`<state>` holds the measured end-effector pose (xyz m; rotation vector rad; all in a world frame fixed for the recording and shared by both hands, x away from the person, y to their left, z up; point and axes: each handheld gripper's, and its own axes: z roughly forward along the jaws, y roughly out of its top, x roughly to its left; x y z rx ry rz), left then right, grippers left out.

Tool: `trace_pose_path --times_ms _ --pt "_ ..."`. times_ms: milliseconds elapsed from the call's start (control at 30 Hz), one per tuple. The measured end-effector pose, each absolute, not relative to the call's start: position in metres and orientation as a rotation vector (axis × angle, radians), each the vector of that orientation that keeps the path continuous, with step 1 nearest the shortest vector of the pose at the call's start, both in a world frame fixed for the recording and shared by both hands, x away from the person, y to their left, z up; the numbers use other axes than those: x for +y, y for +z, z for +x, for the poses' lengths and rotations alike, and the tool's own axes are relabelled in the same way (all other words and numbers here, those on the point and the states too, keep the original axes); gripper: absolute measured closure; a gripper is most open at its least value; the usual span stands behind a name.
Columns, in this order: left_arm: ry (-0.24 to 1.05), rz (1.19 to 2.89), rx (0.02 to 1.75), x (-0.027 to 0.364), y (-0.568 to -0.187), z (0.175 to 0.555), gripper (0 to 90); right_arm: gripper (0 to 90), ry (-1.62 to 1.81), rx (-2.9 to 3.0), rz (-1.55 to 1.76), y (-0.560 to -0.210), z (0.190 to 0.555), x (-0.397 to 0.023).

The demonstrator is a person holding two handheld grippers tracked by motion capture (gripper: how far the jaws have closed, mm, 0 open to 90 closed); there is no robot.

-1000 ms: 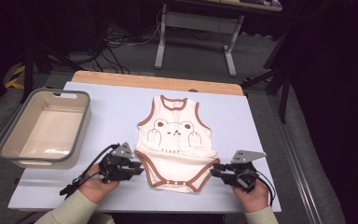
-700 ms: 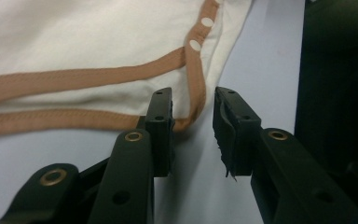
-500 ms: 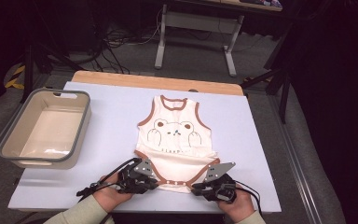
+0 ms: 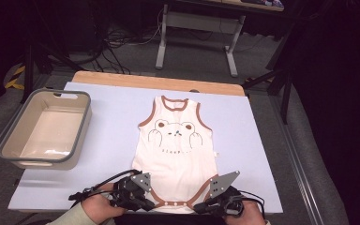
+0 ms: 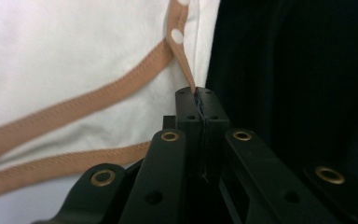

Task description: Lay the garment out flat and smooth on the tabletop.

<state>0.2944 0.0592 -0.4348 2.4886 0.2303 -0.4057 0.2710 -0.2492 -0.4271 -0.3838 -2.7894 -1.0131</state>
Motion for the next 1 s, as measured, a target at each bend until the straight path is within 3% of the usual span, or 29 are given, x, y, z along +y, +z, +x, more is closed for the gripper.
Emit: trace_pose_path --times_ms 67,133,233,433,533,700,833,933,1000 --pt "-0.469 2.486 0.2 0.06 -0.436 0.293 89.3 87.8 -0.969 -2.757 -0.368 -0.431 0.27 -0.248" --pt "-0.448 2.479 0.178 0.061 -0.436 0.292 88.4 87.3 -0.93 -2.728 -0.335 -0.435 0.269 -0.246" --pt "-0.409 2.404 0.249 0.07 -0.43 0.302 73.6 77.3 -0.972 -2.749 -0.332 -0.432 0.271 -0.247" --pt "-0.083 2.344 0.58 0.105 -0.433 0.333 66.4 71.1 -1.202 -2.879 -0.663 -0.421 0.296 -0.276" --pt "-0.004 2.322 0.725 0.12 -0.441 0.345 66.5 68.7 -1.206 -2.912 -0.904 -0.425 0.311 -0.294" --pt "0.057 2.333 0.804 0.127 -0.448 0.355 61.7 64.3 -1.123 -2.962 -1.082 -0.435 0.323 -0.305" --pt "0.099 2.373 0.79 0.121 -0.449 0.352 64.2 66.2 -1.053 -2.974 -1.142 -0.442 0.326 -0.309" --pt "0.096 2.376 0.804 0.12 -0.45 0.351 75.0 80.1 -1.071 -2.923 -1.132 -0.442 0.327 -0.311" --pt "0.083 2.387 0.798 0.119 -0.449 0.35 87.4 85.9 -1.077 -2.909 -1.104 -0.443 0.327 -0.311"
